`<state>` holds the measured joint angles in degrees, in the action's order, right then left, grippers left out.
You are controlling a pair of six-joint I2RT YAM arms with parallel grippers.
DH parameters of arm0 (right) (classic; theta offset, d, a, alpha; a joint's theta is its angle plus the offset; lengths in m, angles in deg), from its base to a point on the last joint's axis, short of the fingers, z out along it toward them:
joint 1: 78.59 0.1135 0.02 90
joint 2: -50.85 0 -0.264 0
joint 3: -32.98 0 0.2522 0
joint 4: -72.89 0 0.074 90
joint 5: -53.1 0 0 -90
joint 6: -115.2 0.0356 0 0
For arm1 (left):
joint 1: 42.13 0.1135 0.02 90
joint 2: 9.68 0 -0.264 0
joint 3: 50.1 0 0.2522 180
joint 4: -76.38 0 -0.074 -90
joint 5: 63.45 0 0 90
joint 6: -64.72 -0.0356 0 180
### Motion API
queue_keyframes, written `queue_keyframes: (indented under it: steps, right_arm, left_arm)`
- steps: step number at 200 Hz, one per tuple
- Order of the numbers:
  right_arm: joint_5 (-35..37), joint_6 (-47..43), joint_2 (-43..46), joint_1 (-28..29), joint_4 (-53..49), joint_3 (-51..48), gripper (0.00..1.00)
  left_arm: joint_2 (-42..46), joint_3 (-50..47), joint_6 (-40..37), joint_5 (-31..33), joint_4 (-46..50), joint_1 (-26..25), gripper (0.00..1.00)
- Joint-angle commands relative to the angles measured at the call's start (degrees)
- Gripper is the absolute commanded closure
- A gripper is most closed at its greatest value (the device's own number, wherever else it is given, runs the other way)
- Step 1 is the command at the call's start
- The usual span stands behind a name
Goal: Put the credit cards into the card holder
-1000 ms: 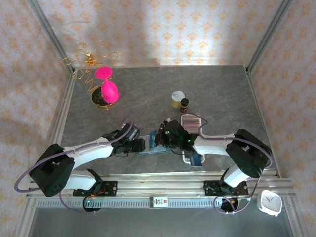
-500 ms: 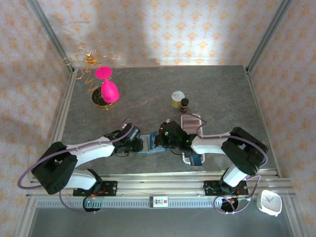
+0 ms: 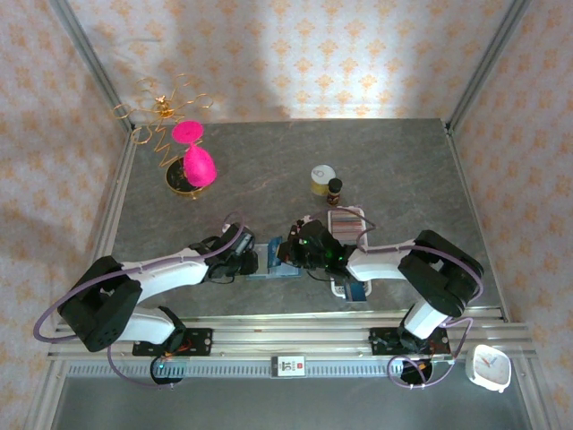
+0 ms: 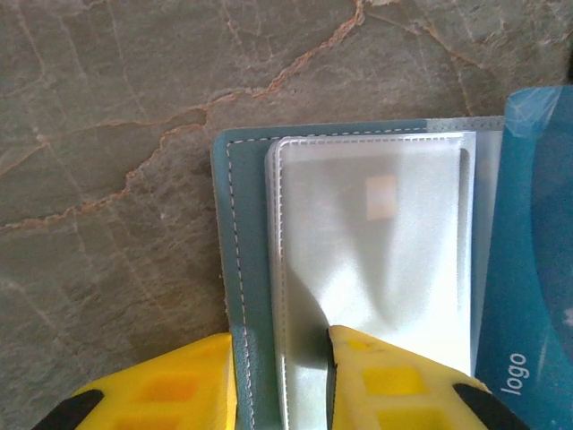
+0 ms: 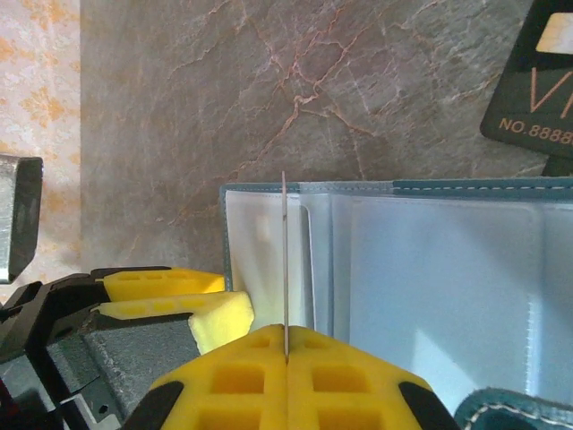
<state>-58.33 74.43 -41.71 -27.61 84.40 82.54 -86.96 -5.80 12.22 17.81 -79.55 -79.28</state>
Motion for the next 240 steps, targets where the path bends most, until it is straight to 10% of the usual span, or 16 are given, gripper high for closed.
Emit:
queue_keyframes:
  steps: [1,240]
  right_arm:
    - [0.5,1.4,-0.7,0.3,2.4,-0.6,1.0]
    - [5.7,4.1,0.8,0.2,3.9,-4.5,1.0]
  left_arm:
    - [-3.0,-2.7,-0.4,-1.6,-0.9,-0.9,0.75]
    - [-3.1,-2.9,-0.8,-2.0,-0.5,-0.9,0.77]
